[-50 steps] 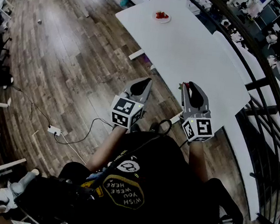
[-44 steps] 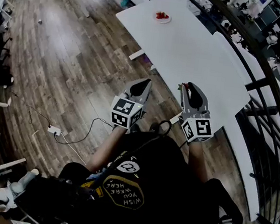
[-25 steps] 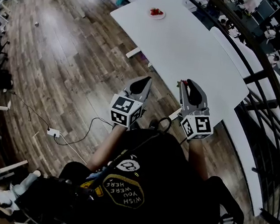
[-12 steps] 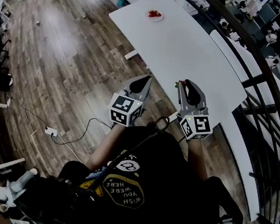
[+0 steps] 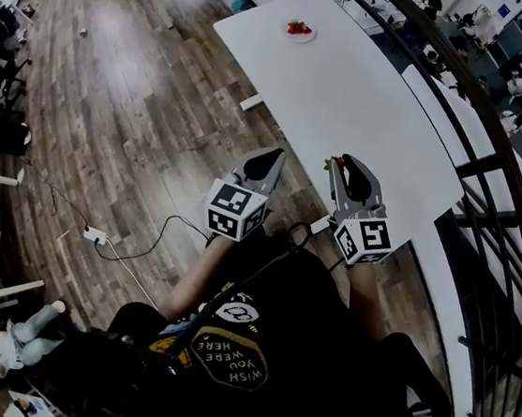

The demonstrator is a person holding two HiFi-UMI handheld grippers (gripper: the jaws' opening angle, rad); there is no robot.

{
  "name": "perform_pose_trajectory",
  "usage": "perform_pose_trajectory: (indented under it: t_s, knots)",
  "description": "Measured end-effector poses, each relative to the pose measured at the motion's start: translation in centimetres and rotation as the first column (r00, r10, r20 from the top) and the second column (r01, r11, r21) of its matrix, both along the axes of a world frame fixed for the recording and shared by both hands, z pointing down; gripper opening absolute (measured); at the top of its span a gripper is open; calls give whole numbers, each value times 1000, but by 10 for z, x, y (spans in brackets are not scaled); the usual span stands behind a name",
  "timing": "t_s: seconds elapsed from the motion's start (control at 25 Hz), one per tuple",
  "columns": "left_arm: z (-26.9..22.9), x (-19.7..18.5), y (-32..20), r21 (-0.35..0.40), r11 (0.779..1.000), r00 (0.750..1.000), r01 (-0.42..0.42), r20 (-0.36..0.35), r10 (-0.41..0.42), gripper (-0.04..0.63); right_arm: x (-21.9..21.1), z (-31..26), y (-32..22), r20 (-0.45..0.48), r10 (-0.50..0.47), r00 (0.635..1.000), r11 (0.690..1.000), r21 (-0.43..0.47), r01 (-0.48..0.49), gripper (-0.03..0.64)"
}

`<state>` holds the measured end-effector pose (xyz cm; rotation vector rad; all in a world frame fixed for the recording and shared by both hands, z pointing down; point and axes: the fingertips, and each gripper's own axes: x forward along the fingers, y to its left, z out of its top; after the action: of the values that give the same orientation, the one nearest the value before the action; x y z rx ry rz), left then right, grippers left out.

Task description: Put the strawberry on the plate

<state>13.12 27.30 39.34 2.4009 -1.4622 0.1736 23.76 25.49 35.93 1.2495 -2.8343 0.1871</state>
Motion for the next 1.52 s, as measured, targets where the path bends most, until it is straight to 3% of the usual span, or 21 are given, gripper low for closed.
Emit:
perform_pose_trajectory:
  t_s: [0.32,0.56,0.96,1.52]
  knots:
    - [-1,-21,-26,-3,1000,1000,-10,-16,10,3,-23,0,-25,-1,6,1000,1000,-7,-6,86]
    - [-7,-42,-56,26,999,999,-42,10,42,2,-50,-6,-53,-4,15,1000,1000,3,-15,86]
    - [6,-82,-86,6,998,998,-65,-22,65,3,-95,-1,-88,-11,28,1000,1000,-3,-28,86]
    - [17,-106,-135,-35,999,998,-20,-67,18,2,-124,6,-143,-24,-16,1000,999,-36,15,86]
